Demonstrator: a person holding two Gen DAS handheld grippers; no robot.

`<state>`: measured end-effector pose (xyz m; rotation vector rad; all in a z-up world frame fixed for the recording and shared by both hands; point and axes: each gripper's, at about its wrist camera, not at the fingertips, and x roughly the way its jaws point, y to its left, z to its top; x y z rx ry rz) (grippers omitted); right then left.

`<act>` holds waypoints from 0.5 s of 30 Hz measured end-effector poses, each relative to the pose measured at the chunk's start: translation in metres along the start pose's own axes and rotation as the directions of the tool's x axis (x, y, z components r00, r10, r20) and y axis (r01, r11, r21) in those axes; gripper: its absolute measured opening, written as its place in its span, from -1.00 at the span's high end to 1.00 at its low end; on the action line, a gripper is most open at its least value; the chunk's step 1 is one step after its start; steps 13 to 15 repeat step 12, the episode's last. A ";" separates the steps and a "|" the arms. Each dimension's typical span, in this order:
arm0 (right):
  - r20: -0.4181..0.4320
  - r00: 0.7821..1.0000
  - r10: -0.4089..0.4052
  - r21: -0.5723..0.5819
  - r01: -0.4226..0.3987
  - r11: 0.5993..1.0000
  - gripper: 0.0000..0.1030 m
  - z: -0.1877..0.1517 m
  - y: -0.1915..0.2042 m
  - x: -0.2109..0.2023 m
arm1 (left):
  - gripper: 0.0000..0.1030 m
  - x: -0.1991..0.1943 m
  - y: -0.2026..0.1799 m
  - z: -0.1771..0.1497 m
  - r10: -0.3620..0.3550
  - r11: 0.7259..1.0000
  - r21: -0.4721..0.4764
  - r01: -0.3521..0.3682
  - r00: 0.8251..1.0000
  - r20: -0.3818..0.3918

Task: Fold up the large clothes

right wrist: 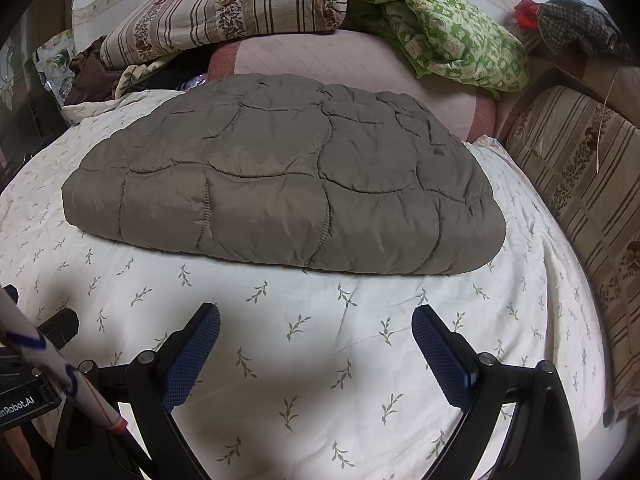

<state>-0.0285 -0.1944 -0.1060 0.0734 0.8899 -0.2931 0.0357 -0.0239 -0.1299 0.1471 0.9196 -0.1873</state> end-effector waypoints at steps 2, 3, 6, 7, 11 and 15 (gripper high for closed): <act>0.002 1.000 -0.002 0.001 0.002 1.000 -0.92 0.000 0.000 -0.002 | -0.99 -0.002 0.001 -0.001 0.001 1.000 -0.001 -0.001 1.000 0.005; 0.003 1.000 -0.002 0.001 0.002 1.000 -0.92 -0.001 -0.001 -0.003 | -0.99 -0.003 0.001 -0.001 0.003 1.000 -0.001 -0.003 1.000 0.009; 0.008 1.000 -0.005 0.002 0.005 1.000 -0.92 -0.001 -0.001 -0.008 | -0.99 -0.008 0.001 -0.001 0.002 1.000 0.002 -0.002 1.000 0.026; 0.008 1.000 -0.007 0.002 0.007 1.000 -0.92 -0.001 -0.001 -0.009 | -0.99 -0.012 0.002 -0.002 0.003 1.000 0.000 -0.003 0.999 0.036; 0.008 1.000 -0.006 -0.007 0.006 1.000 -0.92 -0.002 0.000 -0.016 | -0.99 -0.021 0.003 -0.004 0.019 1.000 0.002 -0.019 0.998 0.053; 0.011 1.000 -0.006 -0.007 0.006 1.000 -0.92 -0.003 0.000 -0.018 | -0.99 -0.023 0.002 -0.004 0.022 1.000 0.003 -0.023 0.998 0.057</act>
